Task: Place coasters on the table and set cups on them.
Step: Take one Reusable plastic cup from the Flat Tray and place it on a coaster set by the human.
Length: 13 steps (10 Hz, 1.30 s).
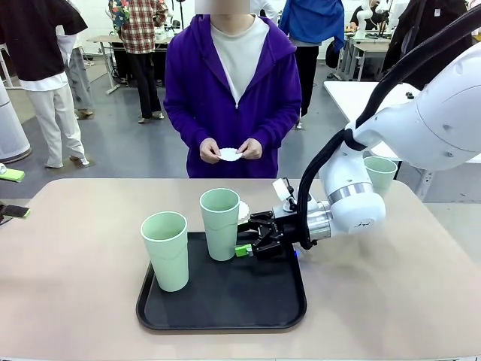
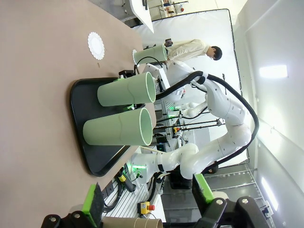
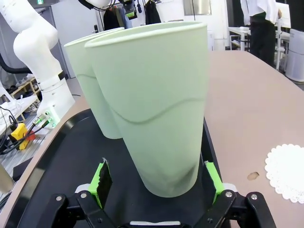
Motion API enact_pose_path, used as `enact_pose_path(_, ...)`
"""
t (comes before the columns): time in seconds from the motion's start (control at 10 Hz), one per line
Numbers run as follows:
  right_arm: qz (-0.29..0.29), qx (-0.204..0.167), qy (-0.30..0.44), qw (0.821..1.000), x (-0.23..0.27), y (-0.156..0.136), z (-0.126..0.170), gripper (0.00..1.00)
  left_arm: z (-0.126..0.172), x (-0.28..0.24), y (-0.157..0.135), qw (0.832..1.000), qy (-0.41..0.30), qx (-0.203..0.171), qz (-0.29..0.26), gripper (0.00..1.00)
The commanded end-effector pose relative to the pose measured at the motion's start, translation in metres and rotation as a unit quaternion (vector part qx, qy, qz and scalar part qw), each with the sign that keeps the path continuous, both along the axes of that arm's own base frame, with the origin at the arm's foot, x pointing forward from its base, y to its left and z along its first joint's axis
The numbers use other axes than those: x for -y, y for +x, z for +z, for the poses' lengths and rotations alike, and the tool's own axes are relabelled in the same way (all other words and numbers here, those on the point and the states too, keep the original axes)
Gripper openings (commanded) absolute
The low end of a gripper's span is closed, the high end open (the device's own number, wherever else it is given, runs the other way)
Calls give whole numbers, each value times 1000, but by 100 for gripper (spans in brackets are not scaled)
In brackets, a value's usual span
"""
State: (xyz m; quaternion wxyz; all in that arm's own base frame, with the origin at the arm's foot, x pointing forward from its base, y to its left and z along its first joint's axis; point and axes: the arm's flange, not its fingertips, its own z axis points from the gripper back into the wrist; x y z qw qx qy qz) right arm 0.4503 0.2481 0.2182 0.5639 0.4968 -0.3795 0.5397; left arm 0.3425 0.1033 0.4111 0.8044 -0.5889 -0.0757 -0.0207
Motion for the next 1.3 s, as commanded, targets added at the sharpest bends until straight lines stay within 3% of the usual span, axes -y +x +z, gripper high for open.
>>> enact_pose_path(0.0, 6, 2, 11, 1000, -9, 5, 2, 100, 2, 0, 0, 1000, -9, 10, 1, 100)
enact_pose_path(1.2, 42, 7, 24, 999, -41, 10, 1, 100, 2, 0, 0, 1000, -9, 10, 1, 100)
